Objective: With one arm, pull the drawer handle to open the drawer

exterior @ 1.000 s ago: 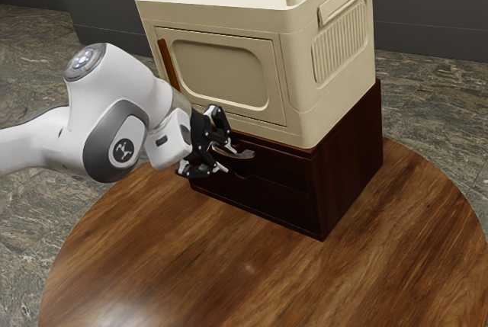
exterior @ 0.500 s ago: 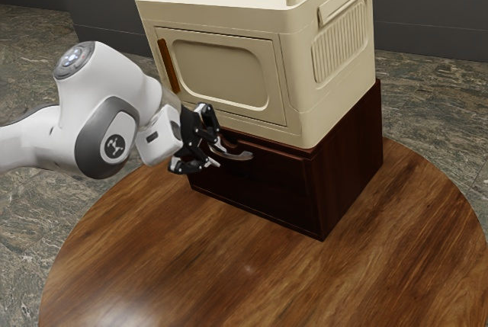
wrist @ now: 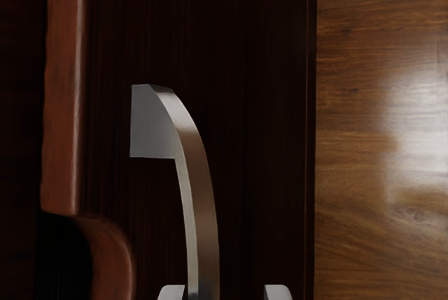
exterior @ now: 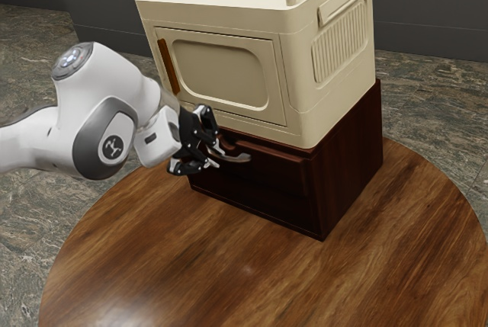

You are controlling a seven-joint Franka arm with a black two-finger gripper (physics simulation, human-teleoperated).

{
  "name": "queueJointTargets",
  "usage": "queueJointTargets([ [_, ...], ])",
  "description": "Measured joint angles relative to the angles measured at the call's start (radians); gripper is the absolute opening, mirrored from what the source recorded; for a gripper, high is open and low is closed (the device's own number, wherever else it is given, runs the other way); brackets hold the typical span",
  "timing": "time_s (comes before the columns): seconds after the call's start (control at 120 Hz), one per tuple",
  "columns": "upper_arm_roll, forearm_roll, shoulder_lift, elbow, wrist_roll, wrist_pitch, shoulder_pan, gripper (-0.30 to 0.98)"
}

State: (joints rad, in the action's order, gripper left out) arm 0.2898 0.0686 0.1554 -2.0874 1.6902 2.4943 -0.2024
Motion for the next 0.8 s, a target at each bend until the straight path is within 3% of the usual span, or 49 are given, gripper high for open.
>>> queueJointTargets([
  [0.8, 0.0, 0.001, 0.041, -0.031, 0.004, -0.006, -0.016, -0.03],
])
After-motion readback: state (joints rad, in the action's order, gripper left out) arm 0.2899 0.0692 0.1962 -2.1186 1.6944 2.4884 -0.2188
